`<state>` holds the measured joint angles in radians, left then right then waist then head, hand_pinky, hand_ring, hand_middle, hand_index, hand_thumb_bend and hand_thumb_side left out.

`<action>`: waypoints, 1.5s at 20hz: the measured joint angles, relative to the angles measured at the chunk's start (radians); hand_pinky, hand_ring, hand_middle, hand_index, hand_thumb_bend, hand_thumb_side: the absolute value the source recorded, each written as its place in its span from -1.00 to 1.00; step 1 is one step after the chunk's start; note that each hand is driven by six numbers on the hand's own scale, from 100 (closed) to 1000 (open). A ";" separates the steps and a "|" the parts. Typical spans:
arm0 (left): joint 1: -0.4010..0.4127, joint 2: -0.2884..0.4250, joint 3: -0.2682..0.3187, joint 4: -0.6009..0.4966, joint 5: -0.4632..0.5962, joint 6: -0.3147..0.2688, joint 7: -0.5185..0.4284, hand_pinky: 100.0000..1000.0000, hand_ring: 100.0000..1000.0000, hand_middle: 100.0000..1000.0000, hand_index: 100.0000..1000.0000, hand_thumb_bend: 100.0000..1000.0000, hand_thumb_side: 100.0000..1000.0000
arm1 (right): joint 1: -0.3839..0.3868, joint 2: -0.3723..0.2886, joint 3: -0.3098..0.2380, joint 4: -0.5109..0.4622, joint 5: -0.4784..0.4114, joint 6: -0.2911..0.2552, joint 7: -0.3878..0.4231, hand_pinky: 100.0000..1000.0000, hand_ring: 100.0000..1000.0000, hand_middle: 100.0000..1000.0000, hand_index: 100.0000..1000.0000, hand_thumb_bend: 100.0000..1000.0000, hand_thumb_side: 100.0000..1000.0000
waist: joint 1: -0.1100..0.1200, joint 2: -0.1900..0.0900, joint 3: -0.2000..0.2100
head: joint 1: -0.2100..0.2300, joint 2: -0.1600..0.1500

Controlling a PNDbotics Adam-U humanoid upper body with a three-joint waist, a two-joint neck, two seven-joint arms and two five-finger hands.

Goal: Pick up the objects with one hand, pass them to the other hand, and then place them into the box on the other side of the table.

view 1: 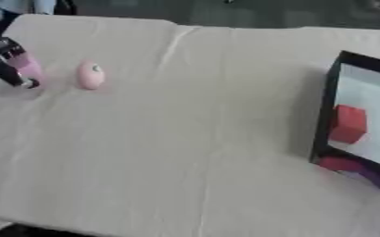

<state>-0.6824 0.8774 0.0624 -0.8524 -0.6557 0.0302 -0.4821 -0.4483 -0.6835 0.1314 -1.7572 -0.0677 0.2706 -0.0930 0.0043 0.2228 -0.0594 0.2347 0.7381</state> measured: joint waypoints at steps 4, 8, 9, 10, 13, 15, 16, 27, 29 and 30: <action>0.020 0.020 -0.011 -0.063 0.042 -0.001 -0.004 0.51 0.40 0.12 -0.06 -0.34 -1.00 | 0.000 -0.002 0.000 -0.001 -0.006 -0.001 0.000 1.00 0.96 0.49 1.00 -1.00 0.25 | 0.000 -0.011 0.006 | -0.008 0.008; 0.050 0.026 -0.022 -0.156 0.105 -0.007 -0.001 0.51 0.36 0.08 -0.04 -0.44 -1.00 | 0.000 -0.009 0.000 -0.007 -0.013 -0.002 0.000 1.00 0.97 0.49 1.00 -1.00 0.22 | 0.000 -0.017 0.011 | -0.023 0.009; 0.058 0.027 -0.024 -0.186 0.126 -0.007 0.002 0.51 0.34 0.07 -0.04 -0.47 -1.00 | 0.000 -0.009 -0.001 -0.010 -0.015 -0.002 0.001 1.00 0.96 0.49 1.00 -1.00 0.20 | 0.000 -0.018 0.012 | -0.028 0.009; 0.067 0.028 -0.028 -0.216 0.149 -0.007 0.005 0.51 0.34 0.06 -0.03 -0.48 -1.00 | 0.000 -0.009 -0.001 -0.013 -0.018 -0.003 0.001 1.00 0.96 0.49 1.00 -1.00 0.20 | 0.000 -0.019 0.012 | -0.034 0.009; 0.087 0.027 -0.042 -0.308 0.218 0.000 0.014 0.50 0.32 0.05 -0.03 -0.53 -1.00 | -0.005 -0.010 -0.001 -0.029 -0.030 -0.004 0.001 1.00 0.96 0.50 1.00 -1.00 0.16 | 0.000 -0.022 0.012 | -0.046 0.014; 0.103 0.024 -0.052 -0.371 0.256 0.005 0.023 0.50 0.30 0.04 -0.03 -0.58 -1.00 | -0.018 -0.012 -0.001 -0.046 -0.040 -0.006 0.005 1.00 0.96 0.50 1.00 -1.00 0.13 | 0.000 -0.023 0.013 | -0.054 0.016; 0.110 0.018 -0.057 -0.400 0.272 0.009 0.028 0.50 0.30 0.03 -0.03 -0.60 -1.00 | -0.024 -0.014 -0.001 -0.055 -0.045 -0.007 0.006 1.00 0.96 0.50 1.00 -1.00 0.12 | 0.000 -0.023 0.013 | -0.059 0.017; 0.170 -0.074 -0.108 -0.645 0.360 0.078 0.117 0.48 0.23 -0.01 -0.03 -0.74 -1.00 | -0.093 -0.024 0.005 -0.137 -0.070 0.011 0.052 1.00 0.95 0.51 1.00 -1.00 0.02 | 0.000 -0.033 0.015 | -0.090 0.026; 0.173 -0.101 -0.117 -0.682 0.358 0.084 0.141 0.48 0.22 -0.02 -0.03 -0.75 -1.00 | -0.117 -0.024 0.013 -0.150 -0.070 0.017 0.070 1.00 0.96 0.52 1.00 -1.00 0.00 | 0.000 -0.036 0.015 | -0.093 0.026; 0.173 -0.119 -0.124 -0.698 0.354 0.083 0.152 0.48 0.21 -0.03 -0.03 -0.47 -1.00 | -0.134 -0.024 0.019 -0.159 -0.070 0.021 0.082 1.00 0.96 0.52 1.00 -1.00 -0.04 | 0.000 -0.037 0.016 | -0.094 0.026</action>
<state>-0.5098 0.7586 -0.0611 -1.5501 -0.3017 0.1134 -0.3306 -0.5822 -0.7075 0.1506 -1.9165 -0.1375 0.2911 -0.0110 0.0041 0.1853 -0.0438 0.1402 0.7642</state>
